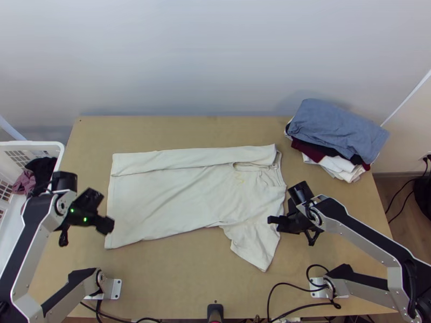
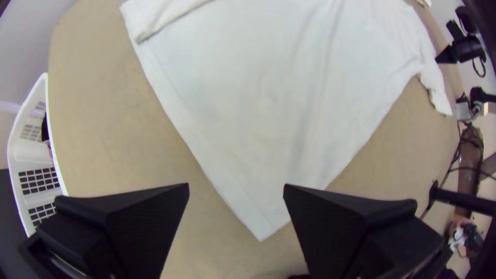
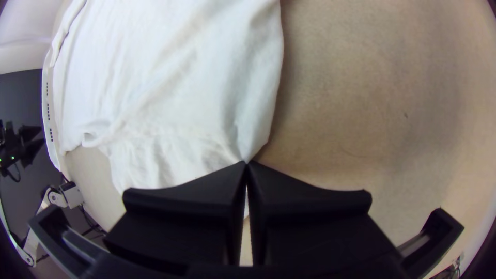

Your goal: Fold the t-shirt

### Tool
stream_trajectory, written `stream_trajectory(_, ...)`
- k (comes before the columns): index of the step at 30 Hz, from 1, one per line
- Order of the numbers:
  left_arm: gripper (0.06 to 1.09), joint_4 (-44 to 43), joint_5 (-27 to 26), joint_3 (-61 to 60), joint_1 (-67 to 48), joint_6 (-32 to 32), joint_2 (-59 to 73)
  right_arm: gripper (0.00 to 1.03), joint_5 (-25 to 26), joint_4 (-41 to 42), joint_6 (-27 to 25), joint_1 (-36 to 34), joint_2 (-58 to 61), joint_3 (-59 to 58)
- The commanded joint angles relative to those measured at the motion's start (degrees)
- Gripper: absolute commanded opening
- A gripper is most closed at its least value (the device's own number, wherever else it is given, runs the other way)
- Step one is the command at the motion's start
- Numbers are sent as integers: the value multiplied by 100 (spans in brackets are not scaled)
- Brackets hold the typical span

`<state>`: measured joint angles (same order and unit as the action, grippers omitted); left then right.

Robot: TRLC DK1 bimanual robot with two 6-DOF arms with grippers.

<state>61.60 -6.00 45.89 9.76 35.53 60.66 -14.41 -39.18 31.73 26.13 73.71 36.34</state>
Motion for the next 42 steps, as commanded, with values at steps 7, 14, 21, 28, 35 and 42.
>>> stream_trajectory(7, 79, 765, 407, -792, 17, 1202, -547, 3, 9, 42, 115, 33, -129, -127)
stream_trajectory(14, 79, 616, 451, -1064, -27, 1255, -450, 3, 9, 42, 97, 33, -129, -57)
stream_trajectory(21, 73, 97, 495, -1319, -9, 1158, -11, 3, 9, 42, 62, 41, -173, -83)
stream_trajectory(28, 10, -509, 319, -1513, 70, 1202, 16, 3, 18, 42, -44, -20, -296, -215)
stream_trajectory(35, 10, -623, 292, -1328, 782, 1765, 183, 3, 70, -28, -448, -530, -472, -391)
stream_trajectory(42, 10, -650, 90, -1100, 1274, 2028, 244, 3, 229, -72, -624, -741, -604, -373)
